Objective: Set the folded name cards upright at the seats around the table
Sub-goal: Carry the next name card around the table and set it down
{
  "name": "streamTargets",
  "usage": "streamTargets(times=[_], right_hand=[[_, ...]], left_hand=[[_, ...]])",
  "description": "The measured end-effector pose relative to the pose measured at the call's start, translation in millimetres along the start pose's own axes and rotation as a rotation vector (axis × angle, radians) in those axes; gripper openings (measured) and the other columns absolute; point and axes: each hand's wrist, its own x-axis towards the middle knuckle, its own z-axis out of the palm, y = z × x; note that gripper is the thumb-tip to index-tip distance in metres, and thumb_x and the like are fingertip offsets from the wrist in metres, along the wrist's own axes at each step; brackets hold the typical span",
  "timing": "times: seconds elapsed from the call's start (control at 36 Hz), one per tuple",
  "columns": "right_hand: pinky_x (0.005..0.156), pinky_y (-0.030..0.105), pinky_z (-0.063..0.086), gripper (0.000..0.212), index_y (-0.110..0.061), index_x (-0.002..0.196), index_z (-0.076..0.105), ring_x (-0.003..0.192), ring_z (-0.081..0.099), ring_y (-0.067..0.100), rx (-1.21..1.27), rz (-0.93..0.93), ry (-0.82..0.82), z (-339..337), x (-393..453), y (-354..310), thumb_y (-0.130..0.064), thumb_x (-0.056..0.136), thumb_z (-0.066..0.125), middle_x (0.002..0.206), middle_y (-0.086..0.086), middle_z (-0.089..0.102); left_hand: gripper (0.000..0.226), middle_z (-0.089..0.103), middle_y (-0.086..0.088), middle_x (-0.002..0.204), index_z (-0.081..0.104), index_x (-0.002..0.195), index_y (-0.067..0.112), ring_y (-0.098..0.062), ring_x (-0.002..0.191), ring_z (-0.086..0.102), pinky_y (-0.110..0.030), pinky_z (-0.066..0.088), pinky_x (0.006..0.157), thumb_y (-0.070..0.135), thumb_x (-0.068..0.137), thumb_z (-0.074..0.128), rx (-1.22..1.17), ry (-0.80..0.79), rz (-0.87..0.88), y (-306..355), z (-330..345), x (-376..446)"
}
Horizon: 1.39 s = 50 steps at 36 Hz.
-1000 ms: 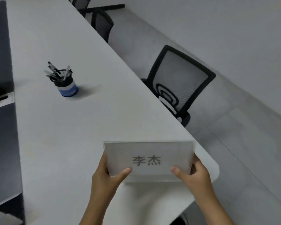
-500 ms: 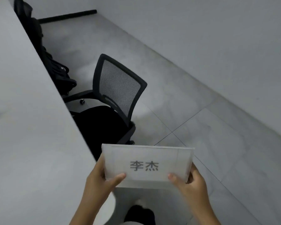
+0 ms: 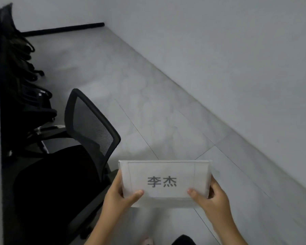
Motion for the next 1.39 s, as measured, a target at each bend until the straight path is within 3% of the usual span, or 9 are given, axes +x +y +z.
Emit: streamTargets(times=[0.14,0.31,0.53,0.64,0.86,1.03,1.14,1.31,1.39], right_hand=[[0.068,0.005,0.049,0.065,-0.017,0.121,0.054,0.1,0.061,0.019,-0.018,0.009,-0.124,-13.4,92.4,-8.1,-0.02,0.062,0.081,0.108,0.0,0.065],[0.064,0.007,0.05,0.066,-0.021,0.124,0.052,0.098,0.061,0.014,-0.055,-0.055,-0.293,-28.6,215.5,-25.8,-0.018,0.064,0.079,0.108,-0.001,0.065],[0.081,0.019,0.054,0.07,-0.017,0.126,0.05,0.106,0.059,0.018,-0.089,-0.034,-0.472,-19.9,333.5,-42.7,-0.02,0.063,0.08,0.115,0.001,0.063],[0.076,0.017,0.053,0.067,-0.017,0.126,0.05,0.104,0.059,0.019,-0.117,-0.044,-0.504,5.3,400.6,-56.2,-0.015,0.065,0.078,0.115,0.003,0.063],[0.063,0.004,0.048,0.063,-0.016,0.124,0.052,0.092,0.059,0.006,-0.13,-0.104,-0.496,80.6,544.7,-122.4,-0.01,0.066,0.077,0.106,0.001,0.064],[0.068,0.008,0.051,0.069,-0.017,0.126,0.05,0.098,0.059,0.017,-0.181,-0.128,-0.619,154.7,623.1,-169.4,-0.011,0.064,0.078,0.112,0.004,0.063],[0.084,0.03,0.05,0.072,-0.017,0.128,0.048,0.103,0.059,0.021,-0.222,-0.121,-0.736,219.0,664.1,-191.0,-0.013,0.063,0.079,0.114,0.004,0.063],[0.084,0.028,0.05,0.068,-0.019,0.126,0.05,0.104,0.059,0.018,-0.264,-0.137,-0.954,331.2,726.1,-222.3,-0.017,0.064,0.079,0.114,0.0,0.063],[0.07,0.013,0.052,0.063,-0.022,0.121,0.052,0.098,0.06,0.013,-0.272,-0.17,-1.07,389.5,755.2,-247.7,-0.017,0.065,0.079,0.107,-0.005,0.064]], left_hand=[[0.066,0.066,0.019,0.094,0.044,0.108,0.046,0.004,0.086,0.063,-0.021,0.053,0.072,0.002,0.068,0.073,-0.001,0.132,-0.03,13.2,41.0,57.0],[0.07,0.061,0.016,0.098,0.041,0.124,0.031,-0.002,0.088,0.059,-0.031,0.053,0.083,-0.002,0.07,0.07,-0.06,0.317,-0.061,43.1,95.0,122.7],[0.07,0.065,0.01,0.101,0.043,0.124,0.03,0.007,0.083,0.064,-0.009,0.052,0.064,-0.004,0.069,0.07,-0.087,0.485,-0.11,69.9,128.5,199.0],[0.071,0.066,0.006,0.106,0.043,0.128,0.029,-0.004,0.09,0.065,-0.018,0.055,0.071,0.001,0.07,0.071,-0.1,0.515,-0.132,77.0,127.6,260.7],[0.074,0.065,0.002,0.11,0.041,0.131,0.024,0.006,0.088,0.063,-0.013,0.051,0.076,-0.001,0.069,0.072,-0.173,0.499,-0.068,119.1,84.8,424.9],[0.097,0.069,0.01,0.105,0.039,0.133,0.022,0.001,0.094,0.064,-0.024,0.053,0.084,0.032,0.044,0.075,-0.233,0.607,-0.105,133.4,39.0,498.4],[0.093,0.071,0.013,0.093,0.041,0.132,0.013,0.001,0.085,0.066,-0.012,0.052,0.069,0.02,0.046,0.075,-0.243,0.718,-0.159,130.0,5.3,536.9],[0.078,0.067,0.012,0.096,0.041,0.132,0.021,0.007,0.082,0.064,-0.01,0.052,0.067,0.0,0.065,0.075,-0.282,0.965,-0.24,129.4,-45.2,596.3],[0.073,0.065,0.014,0.095,0.041,0.13,0.025,0.011,0.078,0.062,-0.012,0.053,0.065,-0.002,0.069,0.071,-0.308,1.079,-0.258,143.5,-71.2,629.0]])
